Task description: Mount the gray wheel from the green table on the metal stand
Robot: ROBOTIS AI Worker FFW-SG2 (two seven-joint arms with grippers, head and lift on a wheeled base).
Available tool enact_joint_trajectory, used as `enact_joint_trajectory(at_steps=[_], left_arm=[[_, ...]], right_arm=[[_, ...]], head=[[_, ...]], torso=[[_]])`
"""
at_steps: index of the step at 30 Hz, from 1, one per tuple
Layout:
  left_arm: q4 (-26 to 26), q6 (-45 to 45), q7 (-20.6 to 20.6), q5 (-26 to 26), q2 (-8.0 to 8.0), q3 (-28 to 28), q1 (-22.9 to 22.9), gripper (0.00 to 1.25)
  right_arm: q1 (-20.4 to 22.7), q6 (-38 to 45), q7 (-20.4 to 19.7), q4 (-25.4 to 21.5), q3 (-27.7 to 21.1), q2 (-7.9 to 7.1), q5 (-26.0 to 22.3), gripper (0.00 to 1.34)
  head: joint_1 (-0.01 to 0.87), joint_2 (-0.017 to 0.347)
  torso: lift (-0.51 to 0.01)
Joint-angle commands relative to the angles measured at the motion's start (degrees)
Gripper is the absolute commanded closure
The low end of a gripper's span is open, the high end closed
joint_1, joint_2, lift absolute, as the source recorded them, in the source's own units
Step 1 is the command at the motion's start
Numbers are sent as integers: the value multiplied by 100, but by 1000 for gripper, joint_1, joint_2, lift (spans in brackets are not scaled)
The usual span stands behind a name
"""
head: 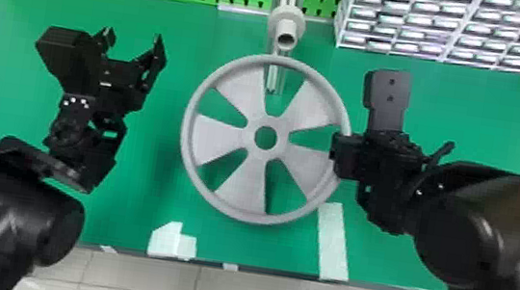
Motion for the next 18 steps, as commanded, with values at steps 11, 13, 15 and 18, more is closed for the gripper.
enact_joint_trajectory(at_steps=[11,13,15,18], left_arm=[[-134,3,106,-1,-67,54,210,472],[-160,3,159,8,-67,37,227,472],[-195,29,185,8,-67,10,245,472],[-248,38,229,26,-76,-7,298,472]], right_arm=[[353,-684,298,-365,66,79,639,1331],[379,-772,325,-373,58,87,700,1329],[414,-922,360,-373,58,105,779,1331],[441,-1054,448,-365,40,122,885,1329]], head=[[867,52],[867,52],[867,52],[867,52]], torso=[[-100],[-100],[-100],[-100]])
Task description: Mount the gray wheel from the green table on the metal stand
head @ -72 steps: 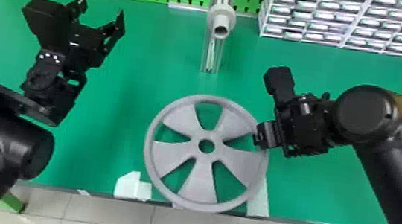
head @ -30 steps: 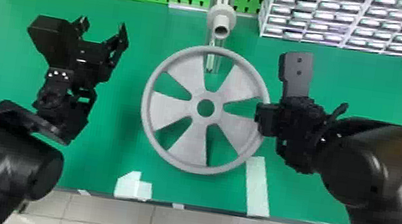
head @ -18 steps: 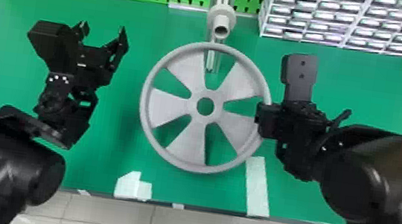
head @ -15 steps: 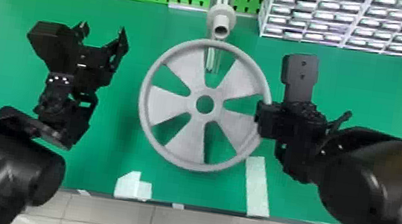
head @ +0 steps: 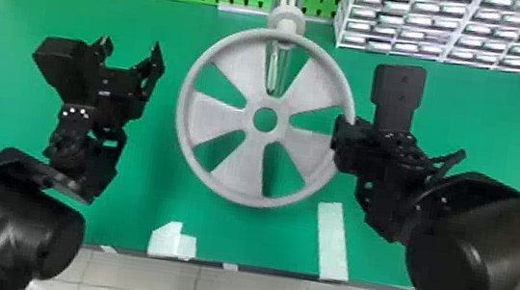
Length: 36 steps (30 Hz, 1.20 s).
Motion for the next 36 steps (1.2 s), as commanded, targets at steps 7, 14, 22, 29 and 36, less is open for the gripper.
enact_joint_trajectory(at_steps=[7,14,22,29,36], left_arm=[[-180,17,122,115,-17,-152,135,472],[-408,17,289,273,-26,-267,293,472],[-716,114,491,414,-26,-355,513,472],[-927,166,491,537,-26,-460,750,472],[-997,158,491,651,-26,-829,759,472]], right_arm=[[50,-453,193,39,-34,66,356,1331],[94,-884,273,188,-26,128,620,1331],[59,-1182,369,355,1,207,813,1331],[77,-1464,387,452,18,198,945,1329],[85,-1719,387,549,27,225,1042,1331]], head=[[867,52],[867,52],[867,52],[867,52],[867,52]], torso=[[-100],[-100],[-100],[-100],[-100]])
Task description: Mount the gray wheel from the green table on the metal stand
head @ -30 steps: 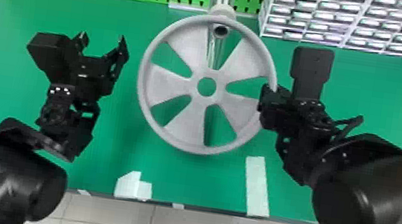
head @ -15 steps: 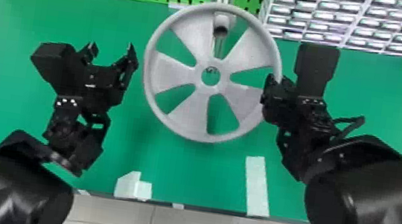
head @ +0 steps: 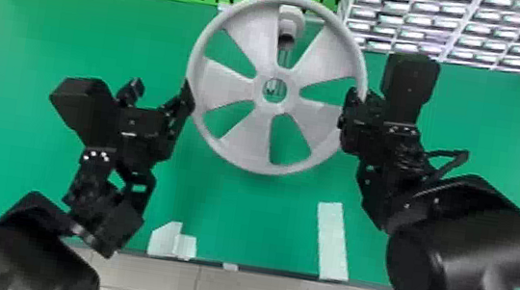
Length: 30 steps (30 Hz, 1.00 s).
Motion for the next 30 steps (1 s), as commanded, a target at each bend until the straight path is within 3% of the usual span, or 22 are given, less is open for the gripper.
enact_joint_trajectory(at_steps=[1,16,30], left_arm=[[-33,-12,0,74,-1,-247,-15,472],[-6,-65,-141,531,-1,-379,-15,472],[416,-539,-167,1287,-1,-520,-120,472]], right_arm=[[4,-148,-1,65,8,19,57,1331],[21,-789,-1,294,43,106,154,1329],[92,-1290,-1,329,60,106,145,1331]], head=[[867,52],[867,52],[867,52]], torso=[[-100],[-100],[-100]])
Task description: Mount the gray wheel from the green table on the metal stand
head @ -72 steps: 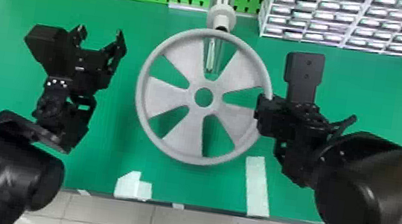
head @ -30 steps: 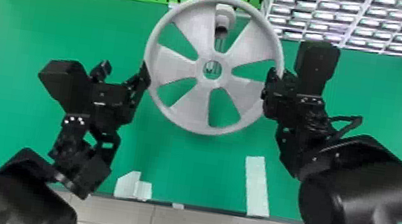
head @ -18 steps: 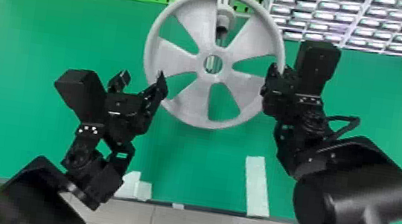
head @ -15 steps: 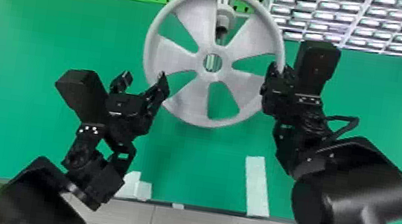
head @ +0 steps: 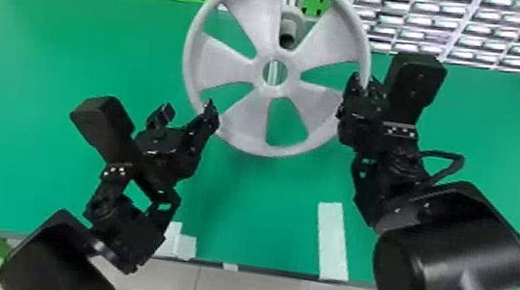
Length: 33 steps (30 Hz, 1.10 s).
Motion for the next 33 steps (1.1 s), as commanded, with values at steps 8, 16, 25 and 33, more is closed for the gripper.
enact_joint_trajectory(at_steps=[8,16,25,33], left_arm=[[399,-304,-194,466,0,-130,-282,472],[759,-471,-441,888,-9,-226,-510,472],[1102,-682,-643,1222,-70,-279,-695,472],[1234,-805,-651,1214,-123,-174,-748,472]], right_arm=[[74,-323,0,2,123,-35,-55,1331],[118,-455,0,-6,167,-70,-91,1331],[153,-631,0,-6,229,-88,-108,1331],[179,-710,0,-6,229,-88,-152,1331]], head=[[867,52],[867,52],[867,52],[867,52]], torso=[[-100],[-100],[-100],[-100]])
